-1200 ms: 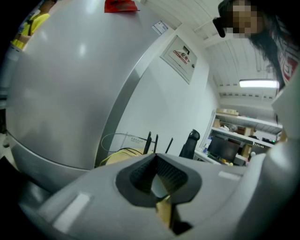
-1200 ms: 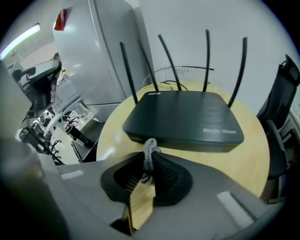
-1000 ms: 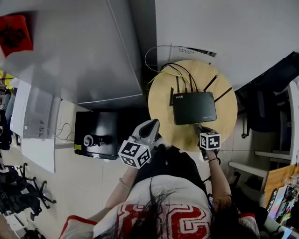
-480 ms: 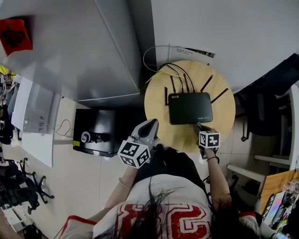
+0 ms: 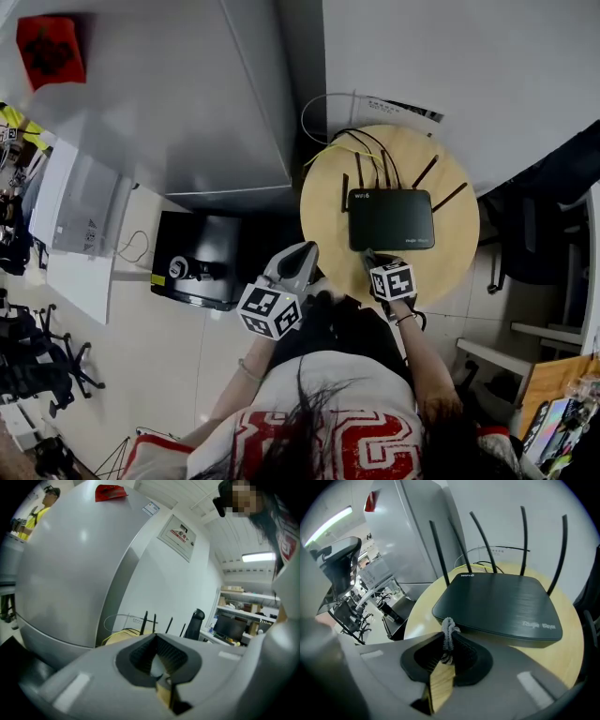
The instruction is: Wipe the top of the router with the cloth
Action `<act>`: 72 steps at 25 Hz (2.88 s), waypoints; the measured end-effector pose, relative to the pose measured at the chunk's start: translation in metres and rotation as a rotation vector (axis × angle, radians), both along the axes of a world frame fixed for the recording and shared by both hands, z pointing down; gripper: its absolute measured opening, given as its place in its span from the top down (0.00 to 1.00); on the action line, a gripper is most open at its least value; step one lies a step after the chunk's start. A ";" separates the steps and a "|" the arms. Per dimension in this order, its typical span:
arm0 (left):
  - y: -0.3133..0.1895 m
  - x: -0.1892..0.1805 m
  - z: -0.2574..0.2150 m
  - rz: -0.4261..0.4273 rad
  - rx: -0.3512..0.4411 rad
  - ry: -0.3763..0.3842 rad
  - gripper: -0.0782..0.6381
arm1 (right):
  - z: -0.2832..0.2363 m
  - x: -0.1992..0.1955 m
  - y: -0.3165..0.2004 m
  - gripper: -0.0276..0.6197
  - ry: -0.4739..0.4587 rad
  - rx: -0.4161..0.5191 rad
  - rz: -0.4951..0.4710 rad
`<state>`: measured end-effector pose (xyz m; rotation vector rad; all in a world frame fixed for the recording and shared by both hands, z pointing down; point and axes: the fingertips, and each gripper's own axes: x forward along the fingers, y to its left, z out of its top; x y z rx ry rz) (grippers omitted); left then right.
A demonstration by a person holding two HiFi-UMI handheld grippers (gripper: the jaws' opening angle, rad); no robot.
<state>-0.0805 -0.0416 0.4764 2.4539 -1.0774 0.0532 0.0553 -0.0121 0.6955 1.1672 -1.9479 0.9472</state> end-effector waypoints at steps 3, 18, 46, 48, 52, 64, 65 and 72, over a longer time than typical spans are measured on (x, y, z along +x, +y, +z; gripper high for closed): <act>-0.002 -0.017 0.000 -0.030 0.002 -0.003 0.89 | 0.001 -0.017 -0.002 0.90 -0.003 0.000 -0.035; -0.014 -0.047 0.007 -0.046 -0.016 0.021 0.89 | -0.025 -0.055 -0.024 0.90 -0.080 0.003 0.210; -0.025 -0.064 0.019 -0.049 -0.052 0.026 0.89 | -0.009 -0.050 -0.068 0.90 0.032 -0.055 0.483; -0.025 -0.059 0.019 -0.038 -0.052 0.028 0.89 | -0.008 -0.054 -0.059 0.90 0.044 -0.055 0.438; -0.023 -0.049 0.018 -0.018 -0.051 0.031 0.89 | -0.005 -0.059 -0.040 0.90 0.053 -0.070 0.378; -0.013 -0.016 0.016 0.035 -0.044 0.037 0.89 | -0.007 -0.045 -0.010 0.90 0.044 -0.061 0.295; -0.013 -0.014 0.016 0.037 -0.044 0.038 0.89 | -0.009 -0.044 -0.009 0.90 0.040 -0.055 0.287; -0.011 0.000 0.016 0.047 -0.041 0.037 0.89 | -0.003 -0.003 0.016 0.90 0.041 -0.080 0.348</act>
